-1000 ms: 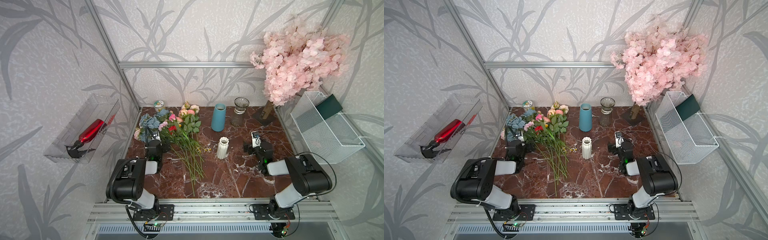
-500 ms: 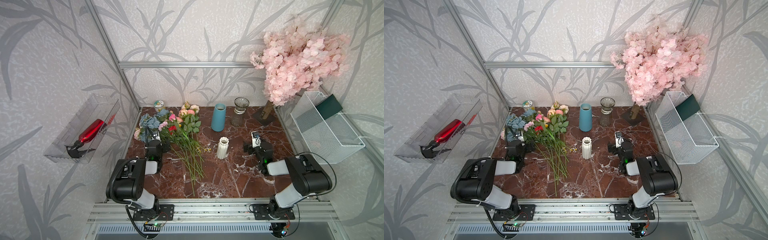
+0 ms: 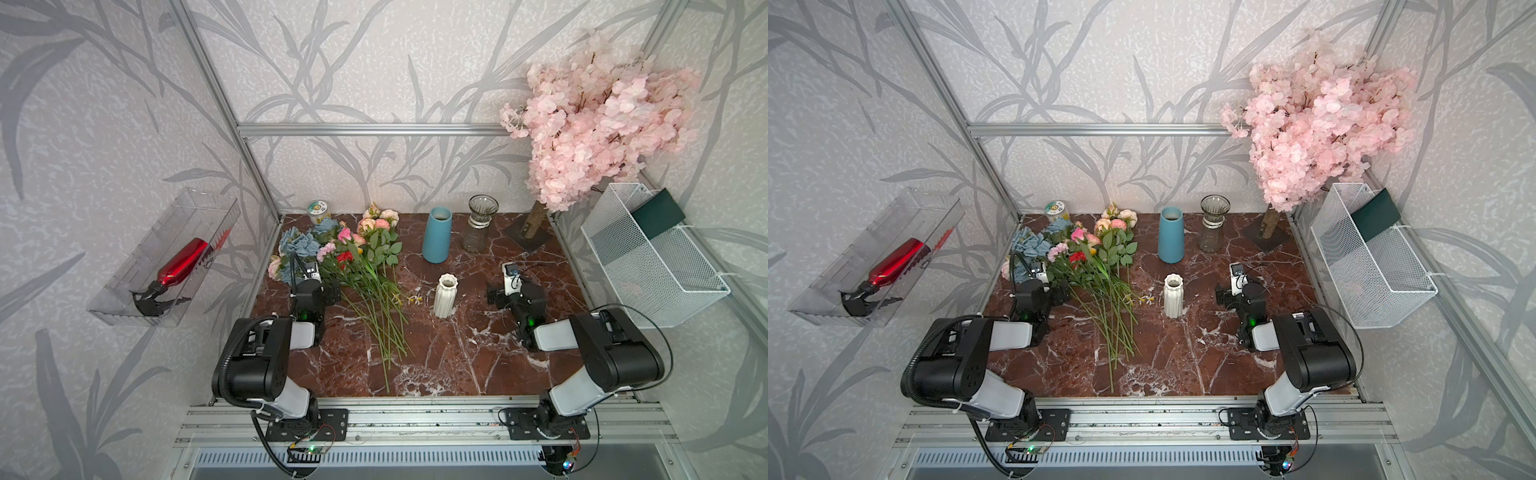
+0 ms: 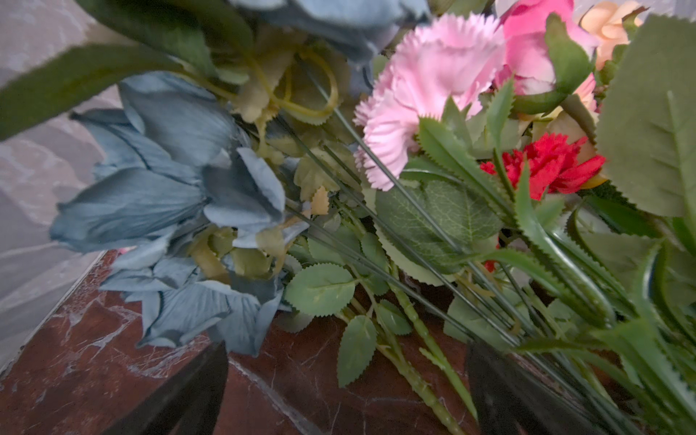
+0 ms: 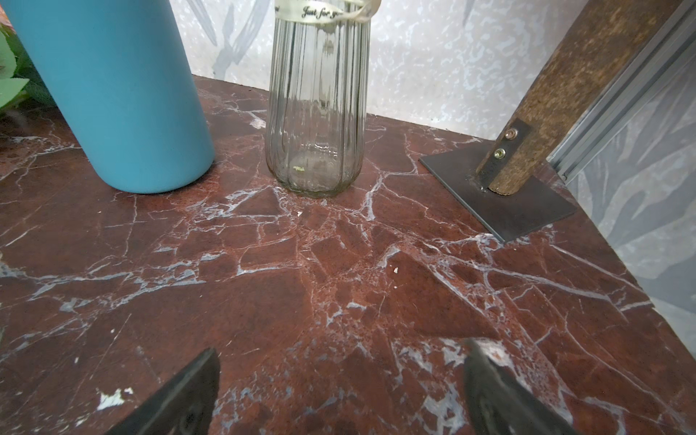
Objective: Place the pink flowers into the vase
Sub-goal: Pick up the flower at the center of the board.
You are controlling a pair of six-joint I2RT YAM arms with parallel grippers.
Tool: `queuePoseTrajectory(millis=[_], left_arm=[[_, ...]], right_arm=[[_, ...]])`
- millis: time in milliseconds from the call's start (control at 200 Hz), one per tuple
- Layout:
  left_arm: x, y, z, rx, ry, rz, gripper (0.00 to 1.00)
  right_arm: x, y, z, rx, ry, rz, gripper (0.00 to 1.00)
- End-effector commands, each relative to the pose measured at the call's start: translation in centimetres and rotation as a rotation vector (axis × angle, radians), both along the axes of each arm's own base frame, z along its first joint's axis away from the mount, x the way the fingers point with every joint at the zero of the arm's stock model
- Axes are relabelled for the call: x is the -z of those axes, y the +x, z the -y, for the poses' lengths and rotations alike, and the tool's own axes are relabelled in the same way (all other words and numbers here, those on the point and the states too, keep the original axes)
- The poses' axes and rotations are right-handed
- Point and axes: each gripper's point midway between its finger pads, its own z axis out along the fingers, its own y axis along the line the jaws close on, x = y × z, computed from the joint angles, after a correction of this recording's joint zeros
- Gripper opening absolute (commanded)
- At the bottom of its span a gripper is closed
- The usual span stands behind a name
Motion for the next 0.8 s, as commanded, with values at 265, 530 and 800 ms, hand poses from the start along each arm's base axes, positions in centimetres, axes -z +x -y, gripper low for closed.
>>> queuePoseTrajectory(millis=[265, 530, 800], left_arm=[[-1.57, 0.65, -0.24, -0.005, 0.000, 0.046, 0.99], [-1.57, 0.67, -0.21, -0.002, -0.001, 0.045, 0.99], [-1.64, 0.63, 0.39, 0.037, 0.000, 0.045, 0.99]], right_arm=[[-1.18, 0.48, -0.11, -0.001, 0.018, 0.027, 0.99], [-1.21, 0.49, -0.12, -0.002, 0.018, 0.028, 0.99], [-1.18, 0.47, -0.12, -0.002, 0.018, 0.027, 0.99]])
